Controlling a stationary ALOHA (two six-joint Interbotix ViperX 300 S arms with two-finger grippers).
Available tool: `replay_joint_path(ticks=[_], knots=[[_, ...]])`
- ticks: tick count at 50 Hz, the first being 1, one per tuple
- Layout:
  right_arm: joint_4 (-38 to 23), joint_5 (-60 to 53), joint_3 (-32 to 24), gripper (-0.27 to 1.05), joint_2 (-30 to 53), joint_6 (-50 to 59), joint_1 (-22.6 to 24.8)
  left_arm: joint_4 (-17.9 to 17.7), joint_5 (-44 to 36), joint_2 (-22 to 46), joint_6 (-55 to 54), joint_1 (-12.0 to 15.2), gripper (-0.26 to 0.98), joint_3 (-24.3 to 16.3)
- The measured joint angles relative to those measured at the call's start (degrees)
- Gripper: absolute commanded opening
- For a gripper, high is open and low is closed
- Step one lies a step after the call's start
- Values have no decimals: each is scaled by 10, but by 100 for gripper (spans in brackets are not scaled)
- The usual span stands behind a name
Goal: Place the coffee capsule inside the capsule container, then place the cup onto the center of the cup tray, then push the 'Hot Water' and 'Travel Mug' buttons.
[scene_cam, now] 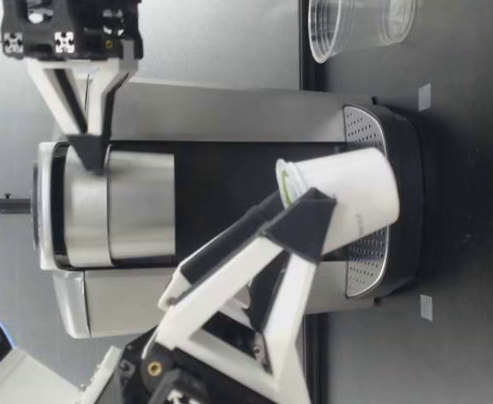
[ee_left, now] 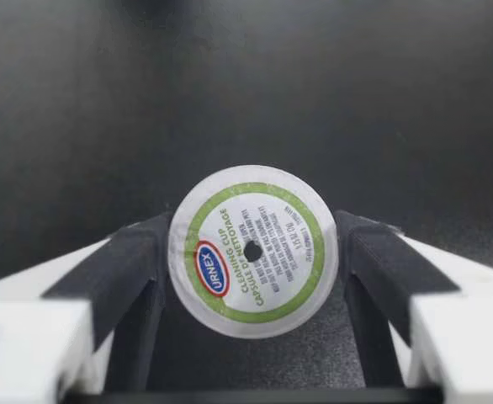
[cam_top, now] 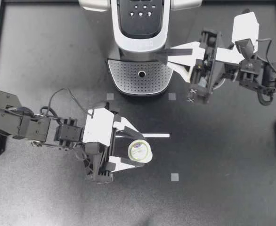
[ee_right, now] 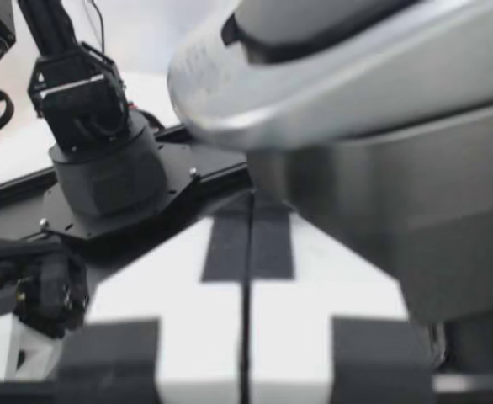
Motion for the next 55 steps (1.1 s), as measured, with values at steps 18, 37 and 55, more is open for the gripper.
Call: replay_joint_path(ticks=[18,37,55], knots=[[-1,-49,-10,0,-3,-18,-7,0,0,0,0,0,40,0],[0,-76,-54,0,-15,-19,-35,0,0,0,6,0,40,0],[-1,-76,-81,0,0,-18,-56,0,-3,0,6,0,40,0]])
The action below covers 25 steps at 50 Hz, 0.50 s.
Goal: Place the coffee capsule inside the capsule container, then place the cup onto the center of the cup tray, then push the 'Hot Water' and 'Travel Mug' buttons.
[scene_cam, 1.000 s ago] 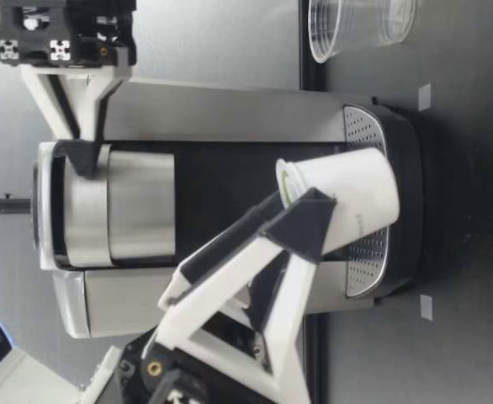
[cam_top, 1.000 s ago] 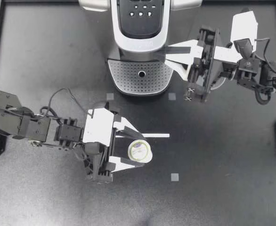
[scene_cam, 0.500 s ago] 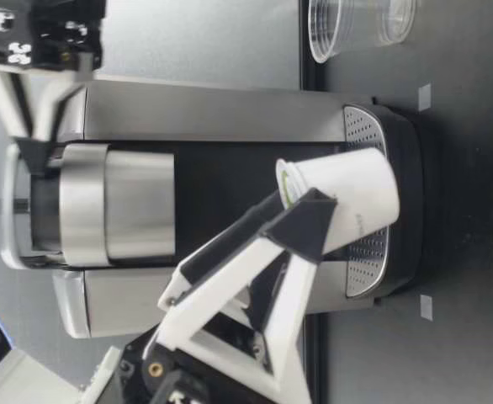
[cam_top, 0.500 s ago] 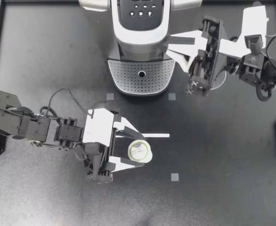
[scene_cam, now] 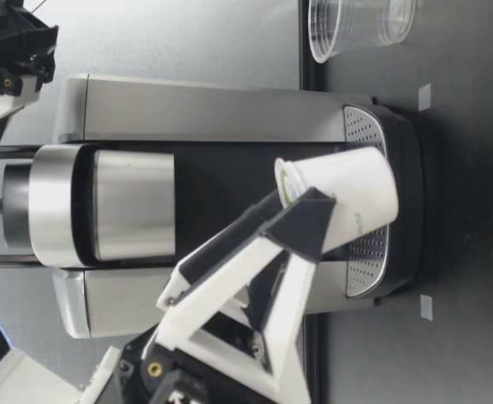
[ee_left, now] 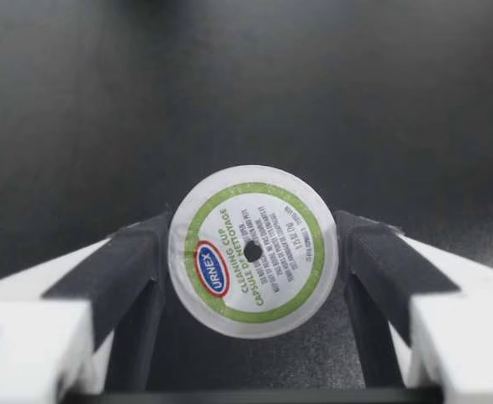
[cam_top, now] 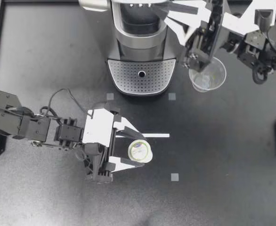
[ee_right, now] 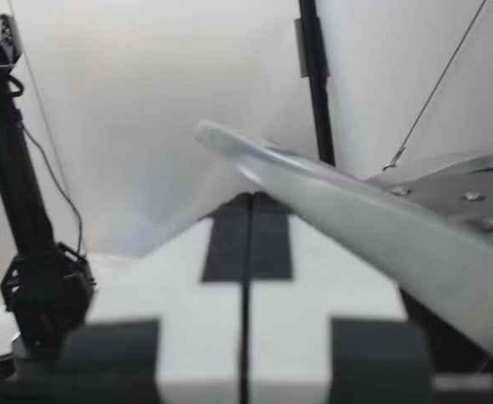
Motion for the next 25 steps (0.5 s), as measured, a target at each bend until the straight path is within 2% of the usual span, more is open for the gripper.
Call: replay_joint_path(ticks=[25], knots=[[-2,42,-52,0,18,2,-91,1,5,-28,16,0,40,0]])
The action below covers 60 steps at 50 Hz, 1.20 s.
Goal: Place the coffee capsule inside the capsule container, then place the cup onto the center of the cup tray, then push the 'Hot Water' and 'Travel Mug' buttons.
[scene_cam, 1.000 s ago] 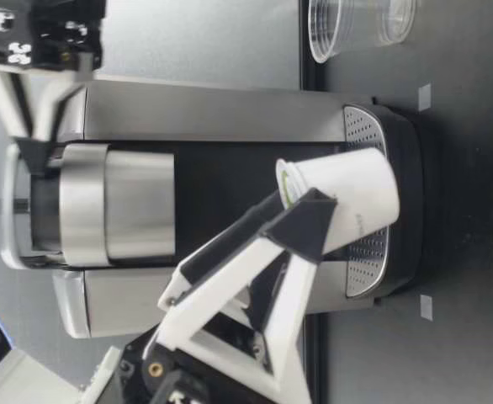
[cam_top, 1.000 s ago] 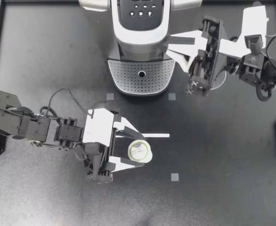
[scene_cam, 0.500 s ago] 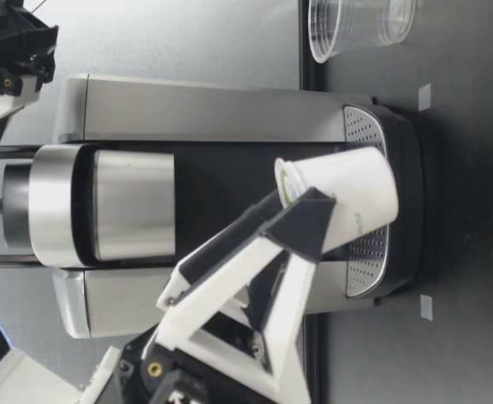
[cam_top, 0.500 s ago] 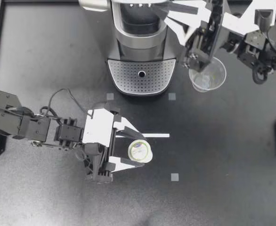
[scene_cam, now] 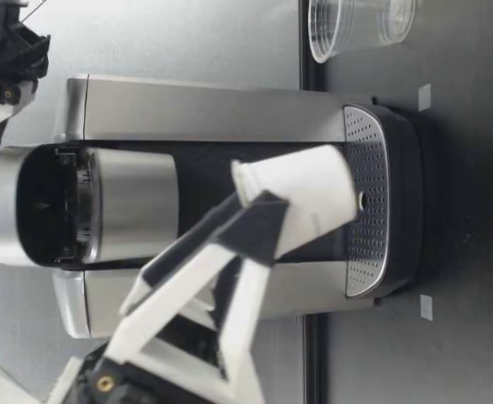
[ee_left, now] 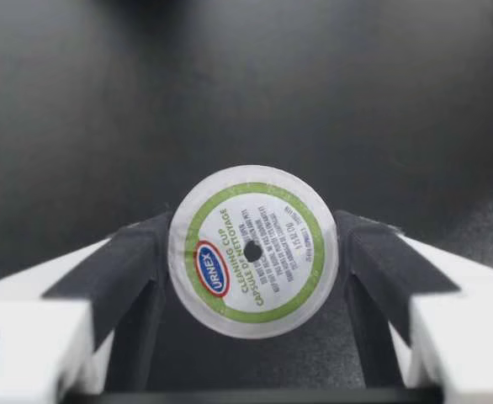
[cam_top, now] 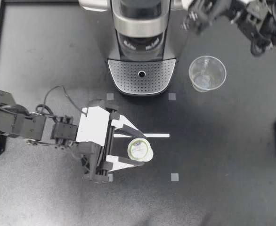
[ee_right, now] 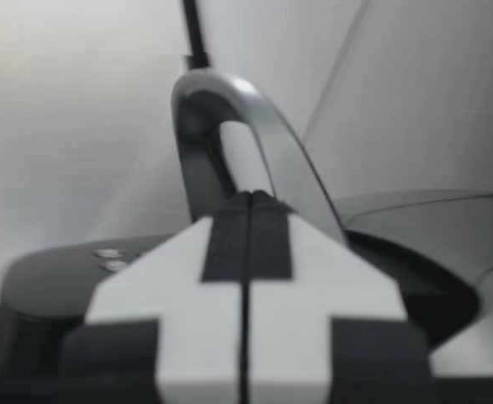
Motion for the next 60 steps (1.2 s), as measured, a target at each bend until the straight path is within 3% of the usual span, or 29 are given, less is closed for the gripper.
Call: replay_joint_path(ticks=[10,26,33,48,60], knots=[[0,11,-11,0,17,1,-18,1,55,-18,50,2,40,-15],[-1,5,-11,0,17,2,-19,14,219,-86,202,39,40,-110],[-3,-6,2,0,-4,4,-25,72,288,-114,229,58,40,-156],[-9,-50,66,0,-88,8,-19,251,357,-134,229,76,40,-199],[-9,-54,105,0,-138,9,-4,308,361,-129,227,86,40,-200]])
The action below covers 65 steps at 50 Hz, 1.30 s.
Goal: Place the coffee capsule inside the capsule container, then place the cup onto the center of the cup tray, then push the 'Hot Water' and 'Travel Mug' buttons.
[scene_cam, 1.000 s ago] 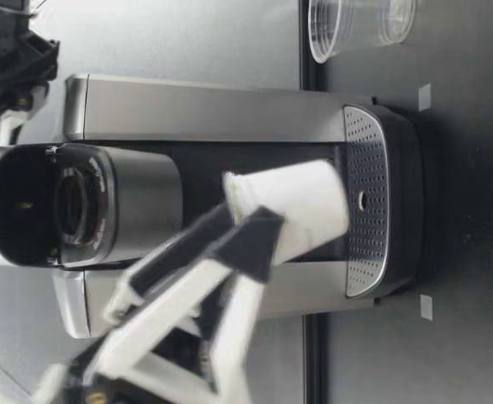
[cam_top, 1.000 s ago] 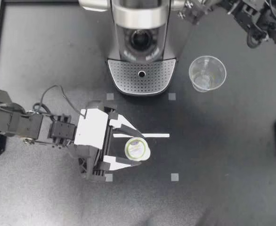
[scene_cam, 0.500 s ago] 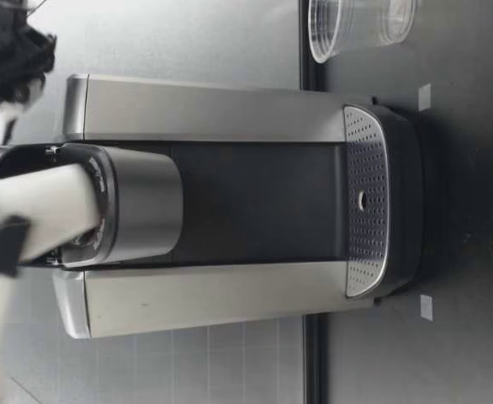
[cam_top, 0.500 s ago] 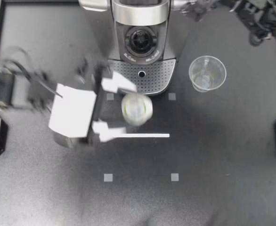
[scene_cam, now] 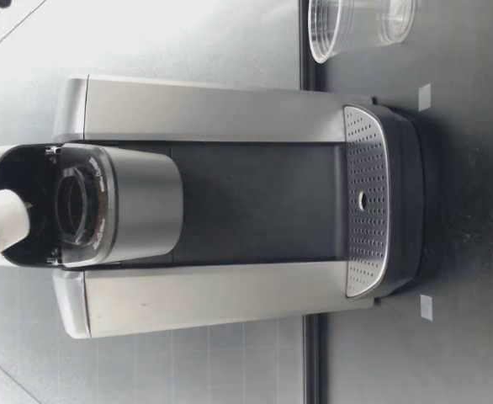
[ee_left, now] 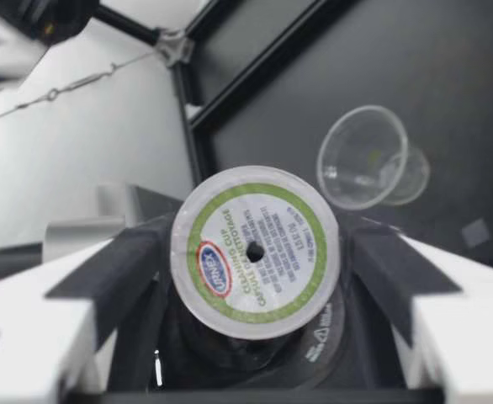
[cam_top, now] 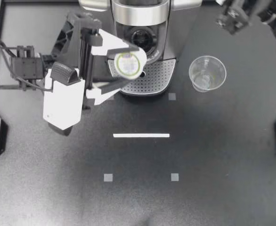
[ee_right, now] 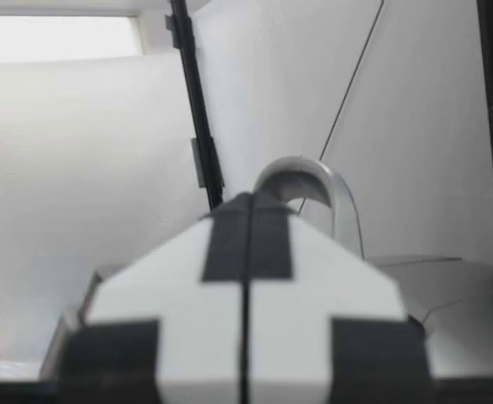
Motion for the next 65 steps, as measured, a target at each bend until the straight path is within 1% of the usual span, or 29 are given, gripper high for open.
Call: replay_joint_path(ticks=[12,21,38,47,53,62,65], knots=[[0,0,20,0,-24,1,2,25,8,25,1,9,40,-11],[0,0,30,0,-33,1,2,31,25,36,1,18,40,-18],[0,0,34,0,-33,1,2,42,33,57,0,33,40,-29],[0,0,42,0,-37,1,2,48,46,69,-9,33,41,-39],[0,0,45,0,-40,1,2,74,59,76,-24,31,47,-42],[0,0,51,0,-47,1,2,133,77,86,-80,25,68,-43],[0,0,52,0,-47,1,2,156,80,89,-104,23,70,-43]])
